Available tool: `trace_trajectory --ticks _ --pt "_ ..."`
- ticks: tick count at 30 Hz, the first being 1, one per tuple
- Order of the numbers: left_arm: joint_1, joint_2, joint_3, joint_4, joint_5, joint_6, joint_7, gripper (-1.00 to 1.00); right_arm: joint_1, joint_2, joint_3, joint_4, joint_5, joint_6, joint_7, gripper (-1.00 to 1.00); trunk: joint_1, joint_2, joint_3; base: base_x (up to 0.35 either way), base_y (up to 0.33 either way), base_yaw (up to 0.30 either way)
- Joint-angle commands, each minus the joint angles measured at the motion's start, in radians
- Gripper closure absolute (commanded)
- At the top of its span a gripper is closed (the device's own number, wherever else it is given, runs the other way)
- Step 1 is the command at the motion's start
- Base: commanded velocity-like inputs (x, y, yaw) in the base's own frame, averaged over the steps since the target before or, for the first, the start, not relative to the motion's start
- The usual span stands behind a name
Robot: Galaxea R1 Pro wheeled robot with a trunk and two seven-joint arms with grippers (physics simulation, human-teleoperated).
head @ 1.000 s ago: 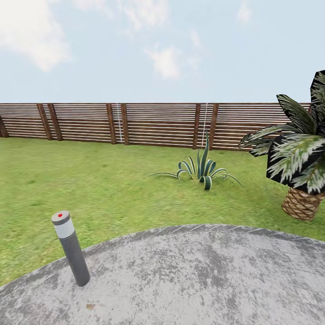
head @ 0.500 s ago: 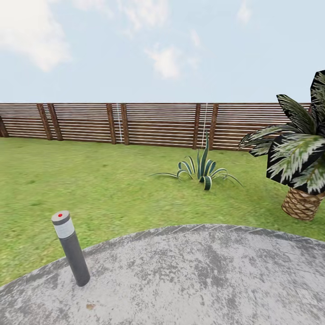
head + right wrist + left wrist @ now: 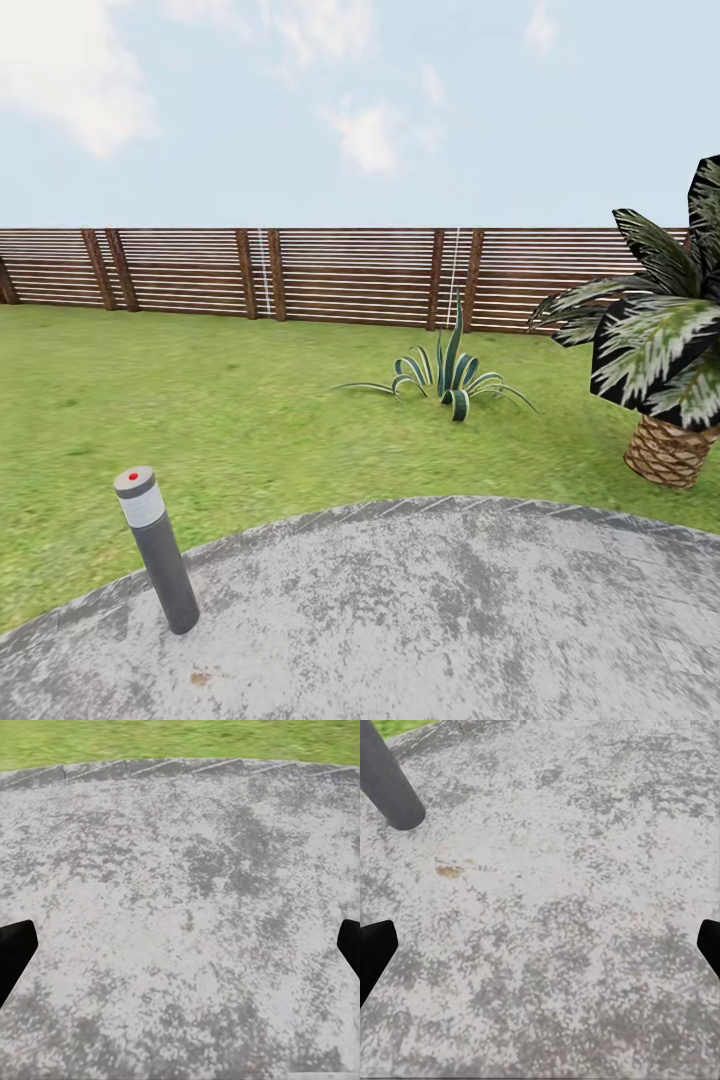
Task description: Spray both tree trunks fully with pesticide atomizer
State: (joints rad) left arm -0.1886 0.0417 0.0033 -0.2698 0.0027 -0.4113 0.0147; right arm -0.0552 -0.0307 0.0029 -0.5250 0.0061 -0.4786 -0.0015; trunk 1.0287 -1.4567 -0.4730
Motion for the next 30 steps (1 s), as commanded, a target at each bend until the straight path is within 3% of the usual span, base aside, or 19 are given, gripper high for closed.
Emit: trace_trajectory --ticks 1,9,18,30 --pt "0.0 -0.001 0.001 0.0 0.0 0.001 0.001 -1.0 0.0 0.0 0.0 0.0 0.0 0.0 0.0 -1.0 0.004 -0.007 -0.003 0.0 0.0 0.0" --pt "0.0 0.003 0.003 0.001 0.0 0.002 0.003 -1.0 0.0 0.0 -0.001 0.0 -0.001 0.0 -0.001 -1.0 0.035 -0.063 -0.028 0.0 0.0 0.0" --pt "0.0 0.003 0.034 0.003 -0.001 0.002 0.002 -1.0 0.0 0.0 -0.001 0.0 0.0 0.0 0.0 -1.0 0.069 -0.126 -0.057 0.0 0.0 -0.005" --pt "0.0 0.004 0.036 0.003 0.0 0.002 0.003 -1.0 0.0 0.0 -0.002 0.0 -0.001 0.0 -0.003 -1.0 0.115 -0.21 -0.104 0.0 0.0 -0.193"
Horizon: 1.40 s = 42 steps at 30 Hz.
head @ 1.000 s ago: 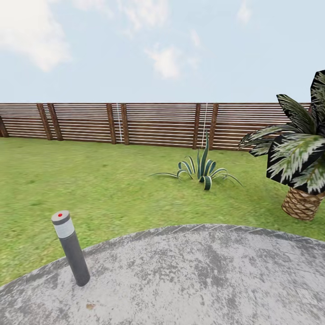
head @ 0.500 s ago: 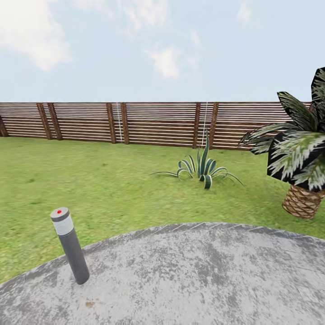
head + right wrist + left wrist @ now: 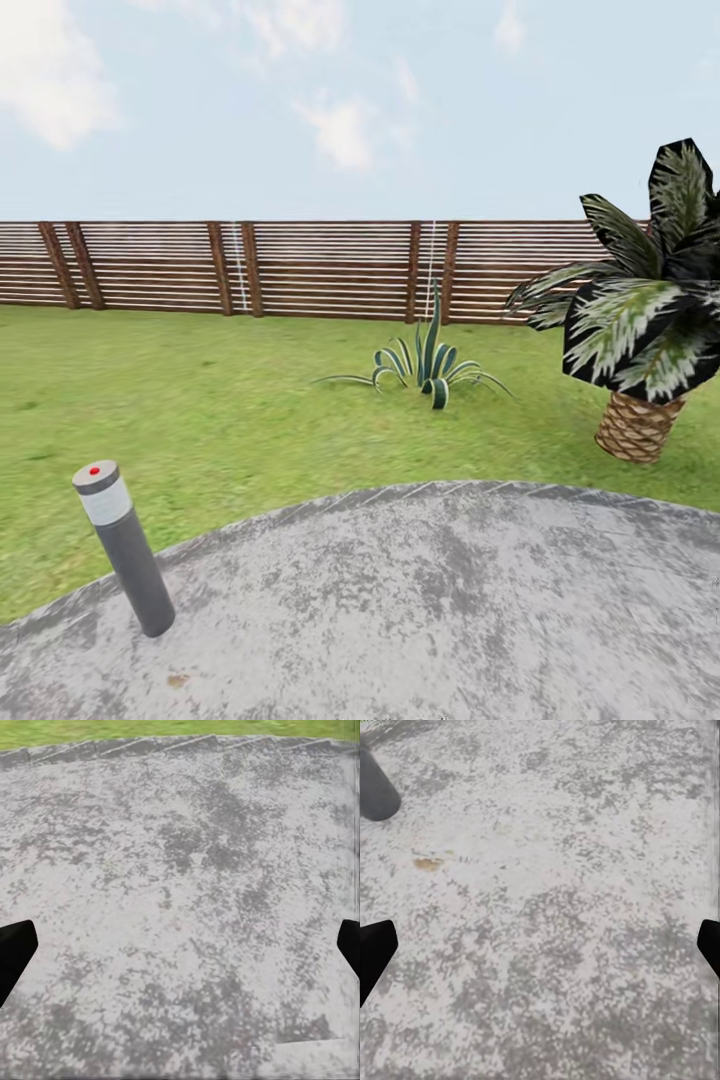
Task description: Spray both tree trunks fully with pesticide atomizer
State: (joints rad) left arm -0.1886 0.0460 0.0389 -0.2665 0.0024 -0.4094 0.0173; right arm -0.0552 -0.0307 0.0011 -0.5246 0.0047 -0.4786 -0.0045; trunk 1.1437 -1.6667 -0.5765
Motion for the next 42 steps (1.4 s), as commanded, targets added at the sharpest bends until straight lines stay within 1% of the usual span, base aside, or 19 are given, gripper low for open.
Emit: trace_trajectory --ticks 1,20,42 --pt "0.0 0.0 0.0 0.0 0.0 0.0 0.0 -1.0 0.0 0.0 0.0 0.0 0.0 0.0 0.0 -1.0 0.004 -0.007 -0.004 0.0 0.0 -0.243" --pt "0.0 0.0 0.0 0.0 0.001 -0.002 0.0 -1.0 0.0 0.0 -0.001 0.0 -0.002 0.0 -0.001 -1.0 0.077 -0.14 -0.08 0.0 0.0 -0.253" --pt "0.0 0.0 0.001 0.0 0.001 0.0 0.0 -1.0 0.0 0.0 -0.001 0.0 -0.002 0.0 -0.002 -1.0 0.161 -0.294 -0.15 0.0 0.0 -0.297"
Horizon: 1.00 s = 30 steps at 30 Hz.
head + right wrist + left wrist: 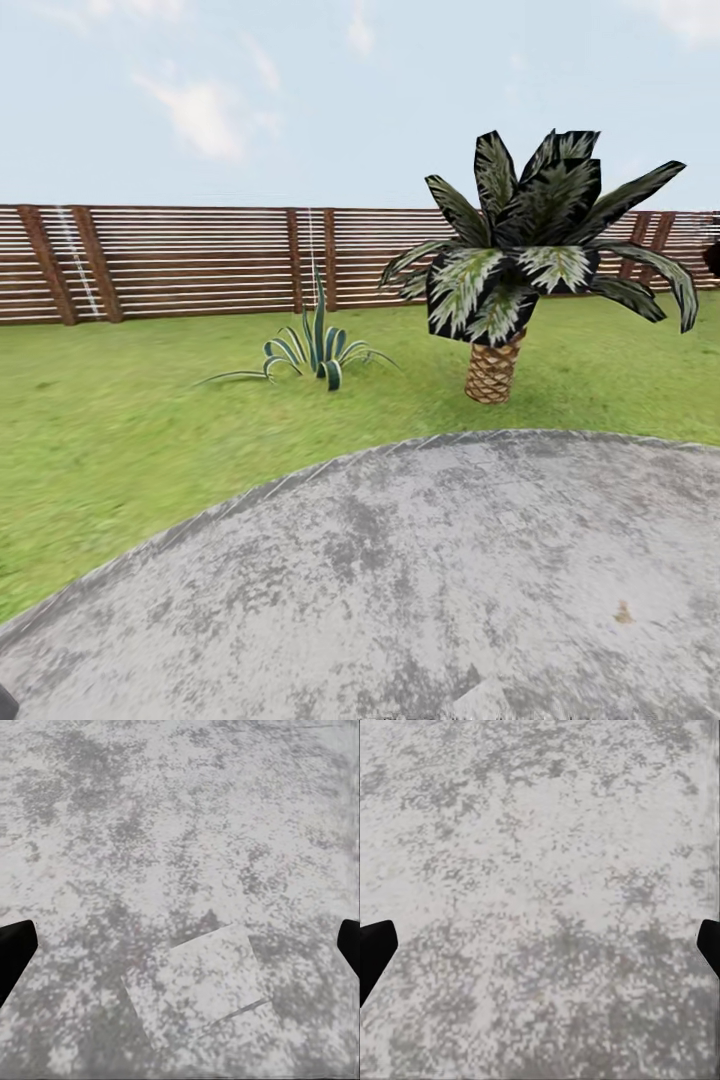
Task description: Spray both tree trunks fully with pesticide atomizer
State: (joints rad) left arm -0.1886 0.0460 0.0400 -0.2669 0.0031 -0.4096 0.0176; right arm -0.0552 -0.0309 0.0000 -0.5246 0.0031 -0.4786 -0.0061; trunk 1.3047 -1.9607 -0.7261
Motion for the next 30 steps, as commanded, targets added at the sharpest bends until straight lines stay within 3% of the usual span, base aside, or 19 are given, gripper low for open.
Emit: trace_trajectory --ticks 1,30 --pt "0.0 0.0 0.0 0.0 0.0 0.0 0.0 -1.0 0.0 0.0 0.0 0.0 0.0 0.0 0.0 -1.0 0.004 -0.007 -0.003 0.0 0.0 -0.3" --pt "0.0 0.0 0.0 0.0 0.0 0.0 -0.001 -1.0 0.0 0.0 0.0 0.0 0.0 0.0 0.0 -1.0 0.115 -0.21 -0.094 0.0 0.0 -0.3"
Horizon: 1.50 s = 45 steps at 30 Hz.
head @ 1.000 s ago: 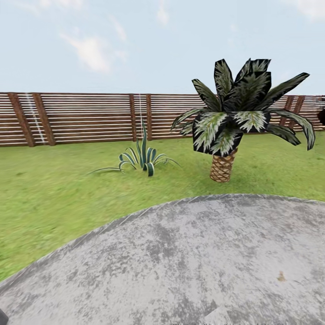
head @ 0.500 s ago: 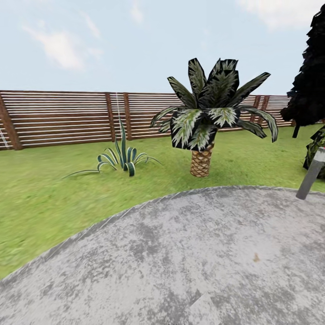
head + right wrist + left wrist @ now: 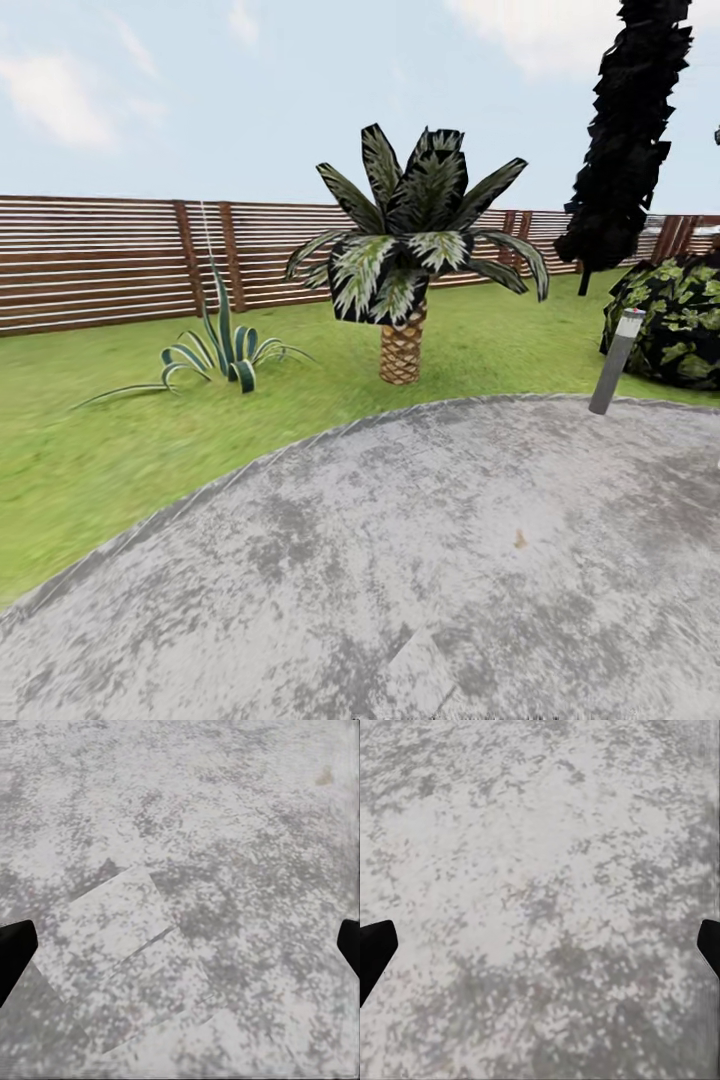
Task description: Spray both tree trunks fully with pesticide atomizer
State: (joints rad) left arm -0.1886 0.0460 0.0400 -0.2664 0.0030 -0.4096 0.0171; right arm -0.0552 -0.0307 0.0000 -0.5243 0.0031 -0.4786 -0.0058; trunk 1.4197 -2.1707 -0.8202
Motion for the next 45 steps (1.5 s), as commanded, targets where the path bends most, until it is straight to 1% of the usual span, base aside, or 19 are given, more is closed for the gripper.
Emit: trace_trajectory --ticks 1,4,17,37,45 --pt "0.0 0.0 0.0 0.0 0.0 0.0 0.0 -1.0 0.0 0.0 0.0 0.0 0.0 0.0 0.0 -1.0 0.004 -0.007 -0.003 0.0 0.0 -0.3" --pt "0.0 0.0 -0.001 0.0 -0.001 -0.001 0.0 -1.0 0.0 0.0 0.0 0.0 0.0 0.0 0.0 -1.0 0.015 -0.028 -0.013 0.0 0.0 -0.3" --pt "0.0 0.0 -0.002 0.001 -0.001 -0.002 0.0 -1.0 0.0 0.0 0.0 0.001 0.0 0.0 0.0 -1.0 0.015 -0.028 -0.013 0.0 0.0 -0.3" --pt "0.0 0.0 -0.002 -0.001 -0.001 -0.008 0.0 -1.0 0.0 0.0 0.0 0.001 0.0 0.0 0.0 -1.0 0.015 -0.028 -0.026 -0.001 0.0 -0.285" --pt "0.0 0.0 -0.002 -0.001 0.0 -0.008 0.0 -1.0 0.0 0.0 0.0 0.001 0.0 0.0 0.0 -1.0 0.015 -0.028 -0.032 -0.169 0.133 -0.28"
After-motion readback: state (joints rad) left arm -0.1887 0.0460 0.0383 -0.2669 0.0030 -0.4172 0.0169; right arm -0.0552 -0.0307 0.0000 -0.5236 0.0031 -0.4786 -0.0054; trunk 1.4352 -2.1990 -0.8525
